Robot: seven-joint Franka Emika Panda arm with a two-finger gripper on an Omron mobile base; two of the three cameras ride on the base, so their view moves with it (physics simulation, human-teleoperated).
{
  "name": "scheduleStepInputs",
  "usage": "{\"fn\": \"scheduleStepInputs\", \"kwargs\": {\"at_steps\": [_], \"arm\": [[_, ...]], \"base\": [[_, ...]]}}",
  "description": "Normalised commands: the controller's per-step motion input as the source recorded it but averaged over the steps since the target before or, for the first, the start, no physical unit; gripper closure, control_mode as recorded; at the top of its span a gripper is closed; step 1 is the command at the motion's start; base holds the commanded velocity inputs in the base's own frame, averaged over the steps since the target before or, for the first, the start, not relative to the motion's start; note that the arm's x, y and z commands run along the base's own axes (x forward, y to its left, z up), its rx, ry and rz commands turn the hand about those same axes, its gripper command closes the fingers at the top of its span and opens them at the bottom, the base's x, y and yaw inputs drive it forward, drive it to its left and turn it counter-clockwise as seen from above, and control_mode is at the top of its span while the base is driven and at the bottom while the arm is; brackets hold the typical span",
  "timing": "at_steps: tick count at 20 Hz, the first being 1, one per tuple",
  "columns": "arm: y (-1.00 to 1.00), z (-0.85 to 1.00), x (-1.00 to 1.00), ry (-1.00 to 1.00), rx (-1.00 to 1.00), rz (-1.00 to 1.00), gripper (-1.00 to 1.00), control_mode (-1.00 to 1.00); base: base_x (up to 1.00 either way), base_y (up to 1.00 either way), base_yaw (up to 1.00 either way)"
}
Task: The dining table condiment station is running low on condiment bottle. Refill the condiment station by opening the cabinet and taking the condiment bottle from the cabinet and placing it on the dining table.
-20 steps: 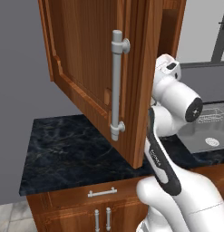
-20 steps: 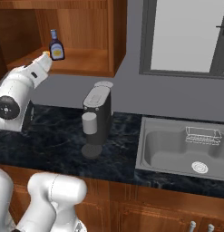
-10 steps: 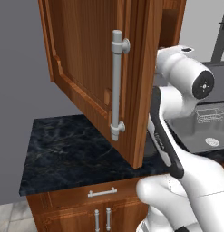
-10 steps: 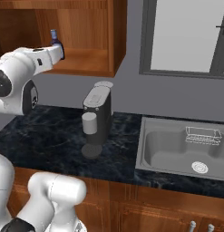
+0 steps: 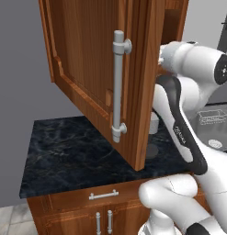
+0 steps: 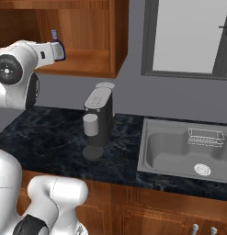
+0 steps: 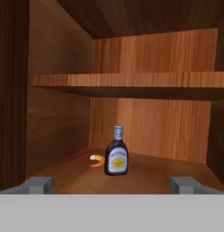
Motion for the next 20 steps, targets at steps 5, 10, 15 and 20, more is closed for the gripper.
{"fn": "scheduleStepInputs", "kwargs": {"at_steps": [5, 10, 15, 20], "arm": [[0.29, 0.00, 0.22, 0.09, 0.00, 0.11, -1.00, -1.00], [0.25, 0.00, 0.39, 0.11, 0.00, 0.01, -1.00, -1.00], [0.00, 0.00, 0.27, 0.06, 0.00, -0.05, -1.00, -1.00], [0.00, 0.00, 0.30, 0.08, 0.00, -0.09, -1.00, -1.00]], "base": [[0.00, 0.00, 0.00], [0.00, 0.00, 0.00], [0.00, 0.00, 0.00], [0.00, 0.00, 0.00]]}}
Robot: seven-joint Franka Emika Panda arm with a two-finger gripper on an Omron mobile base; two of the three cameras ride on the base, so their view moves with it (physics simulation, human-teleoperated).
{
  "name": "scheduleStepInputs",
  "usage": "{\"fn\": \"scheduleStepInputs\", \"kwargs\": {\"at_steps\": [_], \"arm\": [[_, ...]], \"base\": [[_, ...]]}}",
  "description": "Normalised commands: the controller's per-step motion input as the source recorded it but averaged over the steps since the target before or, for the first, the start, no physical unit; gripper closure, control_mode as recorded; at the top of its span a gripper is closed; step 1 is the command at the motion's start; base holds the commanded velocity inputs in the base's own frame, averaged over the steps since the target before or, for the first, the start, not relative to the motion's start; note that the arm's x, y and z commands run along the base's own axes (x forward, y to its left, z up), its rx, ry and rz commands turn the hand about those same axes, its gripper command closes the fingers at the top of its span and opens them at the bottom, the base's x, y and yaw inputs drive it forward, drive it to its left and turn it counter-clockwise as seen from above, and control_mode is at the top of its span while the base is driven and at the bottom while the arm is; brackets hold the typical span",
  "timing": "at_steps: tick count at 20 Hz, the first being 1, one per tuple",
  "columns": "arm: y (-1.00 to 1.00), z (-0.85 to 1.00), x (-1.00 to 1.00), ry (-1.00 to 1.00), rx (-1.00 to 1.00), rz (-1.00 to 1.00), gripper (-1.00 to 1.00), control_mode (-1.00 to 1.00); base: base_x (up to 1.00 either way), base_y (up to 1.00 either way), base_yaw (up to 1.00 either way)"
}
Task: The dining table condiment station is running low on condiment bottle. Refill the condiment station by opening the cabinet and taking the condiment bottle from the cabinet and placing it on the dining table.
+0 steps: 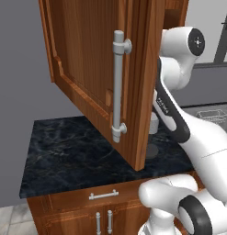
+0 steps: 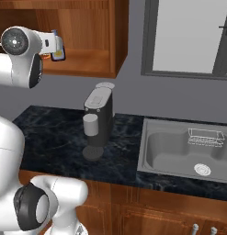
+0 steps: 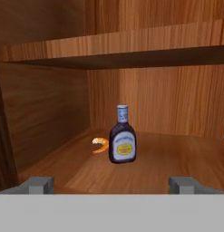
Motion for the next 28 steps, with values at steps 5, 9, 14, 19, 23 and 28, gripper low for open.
{"fn": "scheduleStepInputs", "kwargs": {"at_steps": [5, 9, 14, 19, 23, 28], "arm": [[0.00, 0.00, 0.27, 0.04, -0.01, -0.05, -1.00, -1.00], [0.05, -0.02, 0.34, 0.03, -0.01, -0.04, -1.00, -1.00], [0.02, -0.13, 0.32, 0.02, -0.01, -0.01, -1.00, -1.00], [0.10, -0.25, 0.33, 0.01, -0.02, 0.00, -1.00, -1.00], [0.21, -0.18, 0.31, 0.00, 0.00, 0.00, -1.00, -1.00], [0.29, -0.04, 0.27, 0.00, 0.00, 0.00, -1.00, -1.00]], "base": [[0.00, 0.00, 0.00], [0.00, 0.00, 0.00], [0.00, 0.00, 0.00], [0.00, 0.00, 0.00], [0.00, 0.00, 0.00], [0.00, 0.00, 0.00]]}}
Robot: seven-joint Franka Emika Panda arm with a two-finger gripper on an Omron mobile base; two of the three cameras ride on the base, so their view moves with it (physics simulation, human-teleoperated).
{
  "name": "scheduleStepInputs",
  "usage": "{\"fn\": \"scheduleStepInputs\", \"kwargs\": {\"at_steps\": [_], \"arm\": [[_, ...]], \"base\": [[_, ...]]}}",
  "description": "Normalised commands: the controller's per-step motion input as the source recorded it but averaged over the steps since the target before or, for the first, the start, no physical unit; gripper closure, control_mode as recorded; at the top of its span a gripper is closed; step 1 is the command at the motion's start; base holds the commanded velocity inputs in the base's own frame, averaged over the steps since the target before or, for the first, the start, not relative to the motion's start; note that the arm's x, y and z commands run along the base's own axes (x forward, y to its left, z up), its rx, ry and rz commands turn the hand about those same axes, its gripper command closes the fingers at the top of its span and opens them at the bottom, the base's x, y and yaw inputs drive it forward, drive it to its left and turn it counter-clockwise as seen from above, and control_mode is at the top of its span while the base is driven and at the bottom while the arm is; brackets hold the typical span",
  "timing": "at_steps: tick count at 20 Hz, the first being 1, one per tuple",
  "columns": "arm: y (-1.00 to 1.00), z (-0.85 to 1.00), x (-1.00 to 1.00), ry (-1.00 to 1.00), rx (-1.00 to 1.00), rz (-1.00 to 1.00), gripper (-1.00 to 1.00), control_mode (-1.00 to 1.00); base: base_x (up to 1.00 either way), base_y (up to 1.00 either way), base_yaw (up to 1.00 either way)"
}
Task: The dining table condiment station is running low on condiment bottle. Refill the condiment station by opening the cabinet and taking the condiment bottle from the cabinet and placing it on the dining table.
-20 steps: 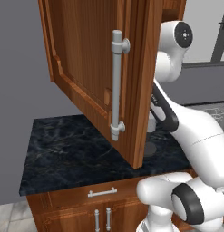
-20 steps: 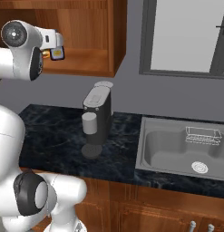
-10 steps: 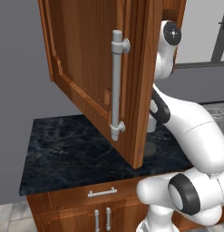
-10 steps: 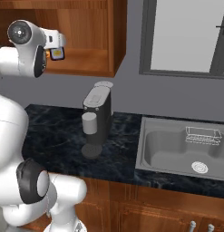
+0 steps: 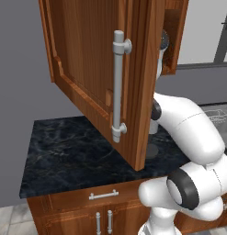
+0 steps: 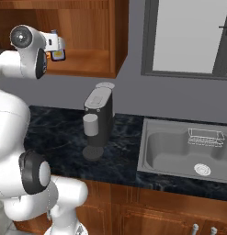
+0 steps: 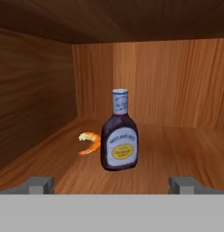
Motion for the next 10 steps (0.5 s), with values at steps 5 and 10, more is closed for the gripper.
{"fn": "scheduleStepInputs", "kwargs": {"at_steps": [5, 10], "arm": [[0.24, 0.00, 0.25, 0.03, 0.00, 0.00, -1.00, -1.00], [0.01, 0.00, 0.24, 0.10, 0.00, -0.01, -1.00, -1.00]], "base": [[0.00, 0.00, 0.00], [0.00, 0.00, 0.00]]}}
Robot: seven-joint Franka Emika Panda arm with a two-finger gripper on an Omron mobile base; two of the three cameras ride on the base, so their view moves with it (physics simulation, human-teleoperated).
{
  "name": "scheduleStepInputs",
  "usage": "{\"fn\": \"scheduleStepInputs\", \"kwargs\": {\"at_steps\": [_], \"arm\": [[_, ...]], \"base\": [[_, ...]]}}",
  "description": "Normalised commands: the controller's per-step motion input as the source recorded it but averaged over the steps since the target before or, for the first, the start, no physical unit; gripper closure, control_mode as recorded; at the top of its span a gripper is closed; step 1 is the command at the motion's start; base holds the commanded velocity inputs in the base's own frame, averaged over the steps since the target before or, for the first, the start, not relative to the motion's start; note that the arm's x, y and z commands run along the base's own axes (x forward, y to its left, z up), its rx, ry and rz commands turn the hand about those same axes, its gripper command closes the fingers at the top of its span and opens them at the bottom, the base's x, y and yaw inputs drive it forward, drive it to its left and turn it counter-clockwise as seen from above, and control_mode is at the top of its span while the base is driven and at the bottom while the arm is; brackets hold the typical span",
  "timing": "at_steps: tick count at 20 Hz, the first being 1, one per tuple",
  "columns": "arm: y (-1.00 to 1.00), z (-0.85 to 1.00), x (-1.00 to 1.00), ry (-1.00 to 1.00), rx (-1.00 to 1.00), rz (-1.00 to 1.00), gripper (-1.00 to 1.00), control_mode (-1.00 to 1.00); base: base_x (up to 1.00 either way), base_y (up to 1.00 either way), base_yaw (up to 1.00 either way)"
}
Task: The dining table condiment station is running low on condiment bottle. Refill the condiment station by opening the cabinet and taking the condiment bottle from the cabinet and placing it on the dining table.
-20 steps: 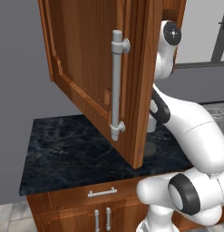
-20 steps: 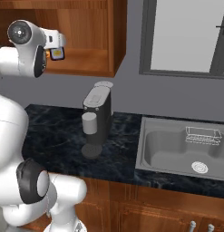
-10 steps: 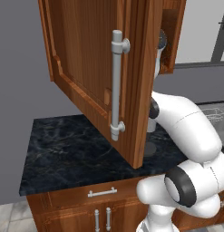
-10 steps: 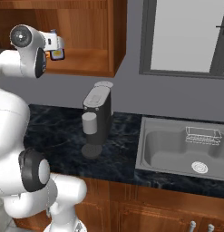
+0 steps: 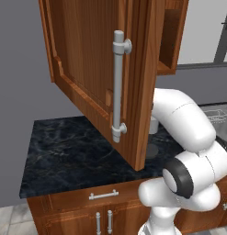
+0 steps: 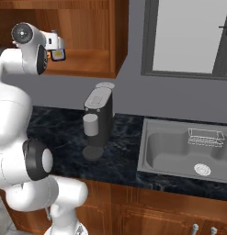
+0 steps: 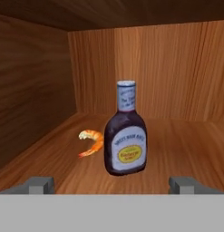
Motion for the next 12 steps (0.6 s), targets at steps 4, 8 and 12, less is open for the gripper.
{"fn": "scheduleStepInputs", "kwargs": {"at_steps": [4, 8, 12], "arm": [[0.00, 0.00, 0.24, 0.10, 0.00, -0.02, -1.00, -1.00], [0.00, 0.00, 0.23, 0.04, 0.00, -0.01, -1.00, -1.00], [0.00, 0.00, 0.21, 0.00, 0.00, 0.00, -1.00, -1.00]], "base": [[0.00, 0.00, 0.00], [0.00, 0.00, 0.00], [0.00, 0.00, 0.00]]}}
